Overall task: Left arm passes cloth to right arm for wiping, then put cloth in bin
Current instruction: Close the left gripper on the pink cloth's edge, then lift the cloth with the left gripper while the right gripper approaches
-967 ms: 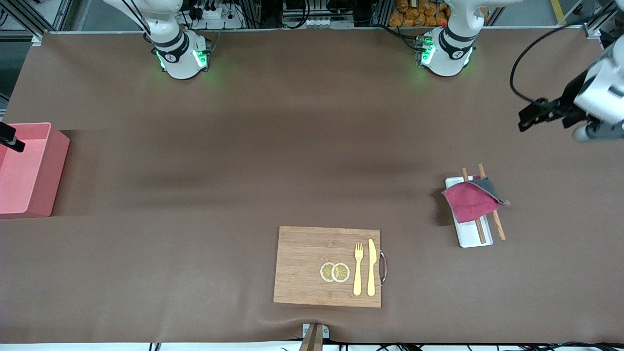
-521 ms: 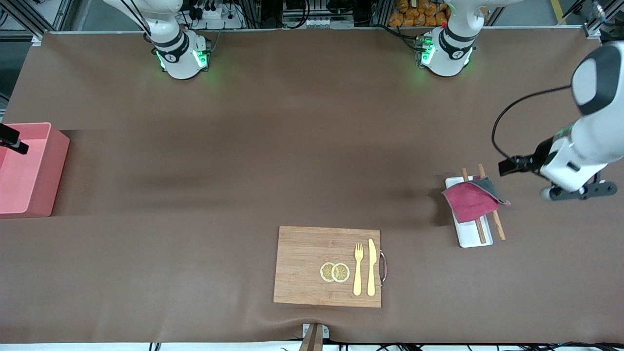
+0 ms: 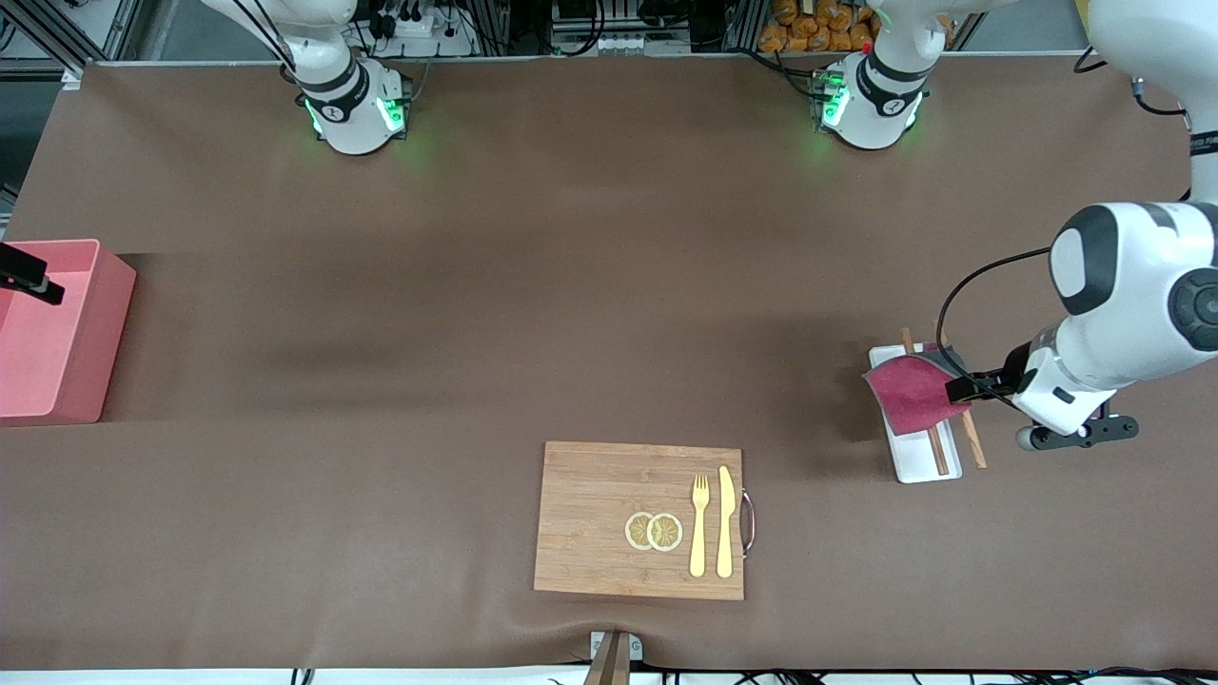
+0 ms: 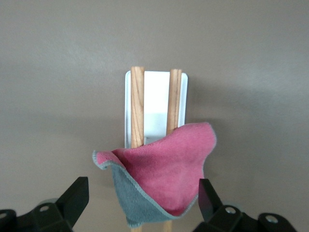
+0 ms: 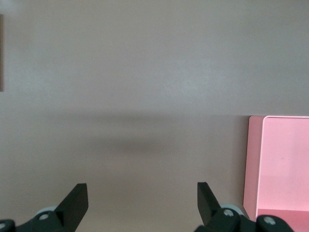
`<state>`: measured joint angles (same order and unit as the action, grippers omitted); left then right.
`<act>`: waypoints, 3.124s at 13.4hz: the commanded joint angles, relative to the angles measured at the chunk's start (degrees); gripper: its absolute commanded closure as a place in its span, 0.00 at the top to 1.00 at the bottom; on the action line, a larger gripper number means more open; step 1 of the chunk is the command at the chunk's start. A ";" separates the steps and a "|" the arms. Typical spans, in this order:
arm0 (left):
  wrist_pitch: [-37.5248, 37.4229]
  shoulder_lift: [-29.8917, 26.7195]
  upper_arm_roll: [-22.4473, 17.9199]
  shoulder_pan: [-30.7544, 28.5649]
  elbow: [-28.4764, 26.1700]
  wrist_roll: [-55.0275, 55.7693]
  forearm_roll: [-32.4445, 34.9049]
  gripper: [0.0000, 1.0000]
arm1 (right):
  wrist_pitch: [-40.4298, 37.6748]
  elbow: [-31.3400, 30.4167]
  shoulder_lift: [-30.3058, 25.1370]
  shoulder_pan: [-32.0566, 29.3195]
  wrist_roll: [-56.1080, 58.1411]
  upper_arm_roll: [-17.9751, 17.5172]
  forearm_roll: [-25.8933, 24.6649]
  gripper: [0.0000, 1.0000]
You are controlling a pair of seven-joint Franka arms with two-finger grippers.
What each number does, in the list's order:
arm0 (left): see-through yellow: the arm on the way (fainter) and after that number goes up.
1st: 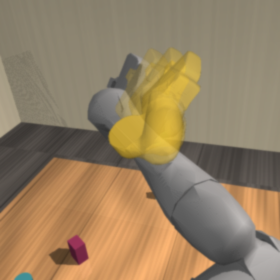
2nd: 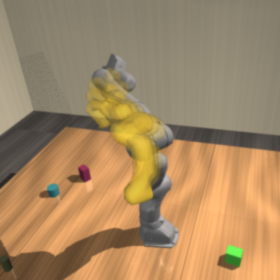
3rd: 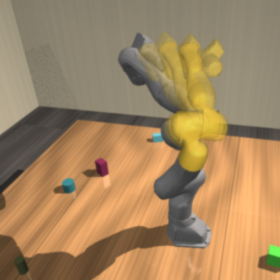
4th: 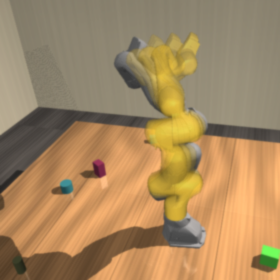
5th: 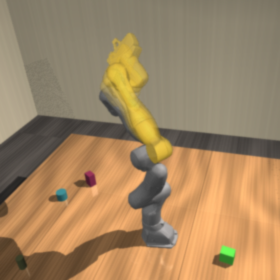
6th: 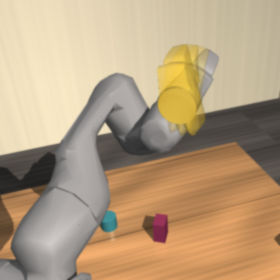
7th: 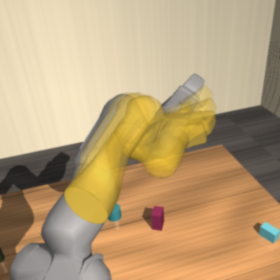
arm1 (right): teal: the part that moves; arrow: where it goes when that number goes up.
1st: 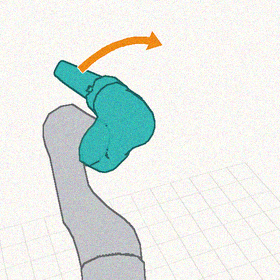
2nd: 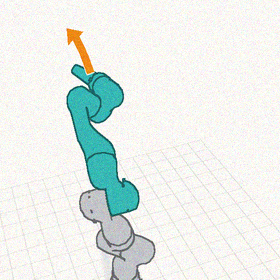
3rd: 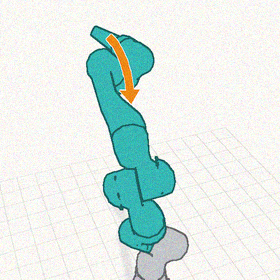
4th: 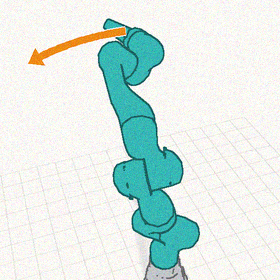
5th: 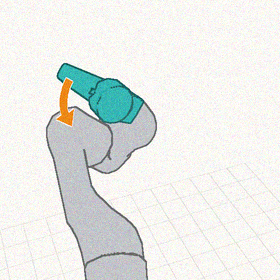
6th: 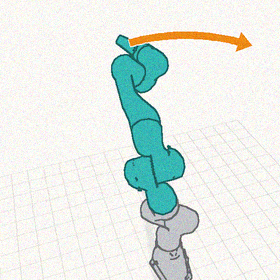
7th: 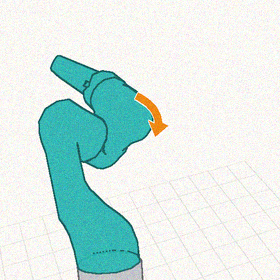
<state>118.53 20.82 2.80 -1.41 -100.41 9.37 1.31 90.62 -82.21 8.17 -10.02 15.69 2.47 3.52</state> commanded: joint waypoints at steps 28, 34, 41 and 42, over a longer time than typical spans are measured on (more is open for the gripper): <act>1.36 4.23 0.28 -1.14 -0.40 1.97 1.67 0.00 | -3.52 0.47 0.18 -1.05 -3.30 -0.80 0.96 1.00; -0.83 -0.24 1.33 -0.70 -0.23 2.32 1.67 0.00 | -3.61 0.56 0.09 -1.40 -3.39 -0.80 3.77 1.00; -8.57 -9.04 8.87 -0.70 0.56 5.72 0.62 0.00 | -3.87 -0.06 1.84 3.68 -27.51 -0.89 6.05 1.00; -9.27 -9.31 11.59 -0.70 1.44 9.66 0.62 0.00 | -3.52 0.03 2.54 4.48 -32.08 -0.89 9.02 1.00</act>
<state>110.76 13.06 10.17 -2.04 -99.34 13.40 1.37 86.91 -82.40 9.45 -7.64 -8.23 1.62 9.39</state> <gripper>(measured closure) 0.952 0.000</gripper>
